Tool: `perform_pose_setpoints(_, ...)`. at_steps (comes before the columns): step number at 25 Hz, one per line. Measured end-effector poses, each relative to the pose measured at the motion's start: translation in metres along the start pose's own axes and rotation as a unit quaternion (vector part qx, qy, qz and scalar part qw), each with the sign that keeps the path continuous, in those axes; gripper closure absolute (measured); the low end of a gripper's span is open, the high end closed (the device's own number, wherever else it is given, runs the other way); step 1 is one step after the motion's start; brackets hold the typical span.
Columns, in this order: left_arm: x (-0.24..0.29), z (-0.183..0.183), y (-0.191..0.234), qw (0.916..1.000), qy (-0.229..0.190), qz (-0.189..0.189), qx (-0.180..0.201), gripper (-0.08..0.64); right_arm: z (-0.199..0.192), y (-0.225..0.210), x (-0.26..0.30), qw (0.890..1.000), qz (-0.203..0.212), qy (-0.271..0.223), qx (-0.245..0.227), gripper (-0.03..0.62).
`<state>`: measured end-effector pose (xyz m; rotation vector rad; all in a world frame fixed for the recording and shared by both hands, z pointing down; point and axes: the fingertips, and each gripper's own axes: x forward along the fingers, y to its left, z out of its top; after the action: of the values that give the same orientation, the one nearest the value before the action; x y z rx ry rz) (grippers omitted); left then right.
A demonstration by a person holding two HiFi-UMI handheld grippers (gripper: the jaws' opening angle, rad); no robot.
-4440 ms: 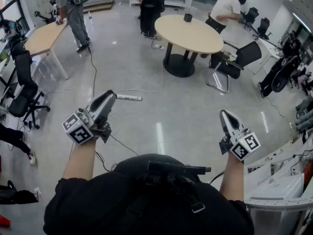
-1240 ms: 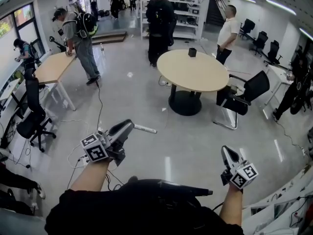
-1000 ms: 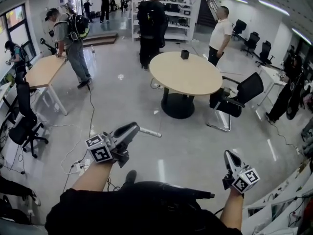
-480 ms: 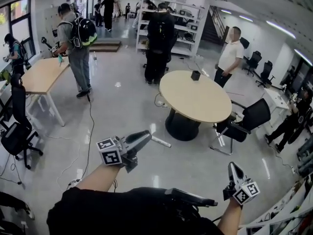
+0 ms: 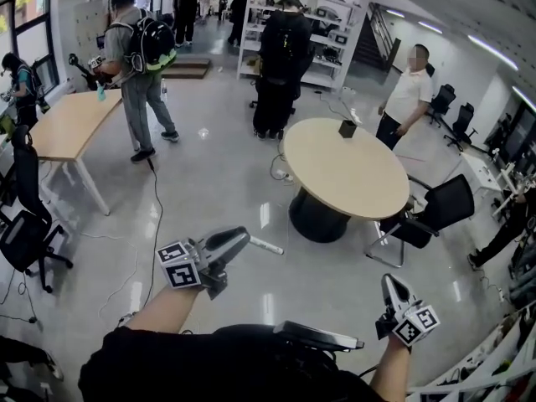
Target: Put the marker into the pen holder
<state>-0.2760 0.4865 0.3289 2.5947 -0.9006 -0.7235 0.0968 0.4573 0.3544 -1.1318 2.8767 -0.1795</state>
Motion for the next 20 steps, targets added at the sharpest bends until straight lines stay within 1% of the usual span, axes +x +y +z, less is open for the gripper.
perform_pose_setpoints(3,0.006,0.005,0.016,0.9999,-0.003,0.015,-0.001,0.488,-0.001,-0.013,0.024,1.000,0.015,0.002,0.005,0.589)
perform_pose_setpoints(6,0.026,0.008,0.027,0.9995,-0.005,0.029,0.012,0.488,-0.001,-0.040,0.044,0.999,0.035,-0.002,0.010,0.589)
perform_pose_setpoints(9,0.054,0.014,0.036,0.9982,-0.014,0.045,0.036,0.488,0.006,-0.082,0.065,0.998,0.055,-0.008,0.011,0.589)
perform_pose_setpoints(12,0.086,0.014,0.046,0.9962,-0.030,0.066,0.049,0.488,0.019,-0.127,0.086,0.997,0.078,-0.011,0.005,0.589)
perform_pose_setpoints(14,0.113,0.008,0.051,0.9949,-0.038,0.075,0.056,0.488,0.030,-0.159,0.097,0.995,0.095,-0.013,-0.005,0.589)
perform_pose_setpoints(17,0.158,-0.004,0.052,0.9937,-0.049,0.077,0.065,0.488,0.043,-0.204,0.106,0.993,0.118,-0.018,-0.016,0.589)
perform_pose_setpoints(20,0.192,-0.018,0.053,0.9936,-0.046,0.079,0.066,0.488,0.046,-0.236,0.108,0.991,0.128,-0.018,-0.017,0.589)
